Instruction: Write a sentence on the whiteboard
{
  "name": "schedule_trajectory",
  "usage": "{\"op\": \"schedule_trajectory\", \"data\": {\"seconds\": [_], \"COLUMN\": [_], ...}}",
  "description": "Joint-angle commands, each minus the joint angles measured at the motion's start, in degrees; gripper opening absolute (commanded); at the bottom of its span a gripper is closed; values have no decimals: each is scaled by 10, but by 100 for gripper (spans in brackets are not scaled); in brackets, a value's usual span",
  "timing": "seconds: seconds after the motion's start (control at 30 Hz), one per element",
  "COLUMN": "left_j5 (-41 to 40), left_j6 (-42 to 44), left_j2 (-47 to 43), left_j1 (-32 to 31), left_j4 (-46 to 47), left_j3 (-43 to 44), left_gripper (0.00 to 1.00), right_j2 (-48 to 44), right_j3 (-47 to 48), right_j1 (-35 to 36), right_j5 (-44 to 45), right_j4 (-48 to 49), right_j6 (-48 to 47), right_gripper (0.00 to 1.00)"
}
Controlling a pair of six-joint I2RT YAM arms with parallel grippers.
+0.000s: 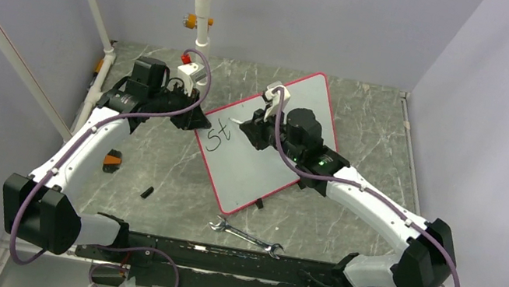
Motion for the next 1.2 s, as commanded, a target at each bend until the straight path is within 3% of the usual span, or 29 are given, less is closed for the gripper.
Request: {"op": "schedule_trajectory", "data": {"seconds": [0.0, 1.17], "left_j5": [-86, -75], "left_j6": [55, 56], "left_j2": [-13, -13], "left_j1": [0, 0], "left_j4": [7, 8], "left_j3": [3, 2], "left_gripper": [0, 0], "right_j2": [9, -60], "right_j3": [27, -73], "right_j1": [-2, -1], "right_j5": [8, 9], "right_j4": [21, -10], "right_j6": [-7, 8], "right_gripper": [0, 0]}}
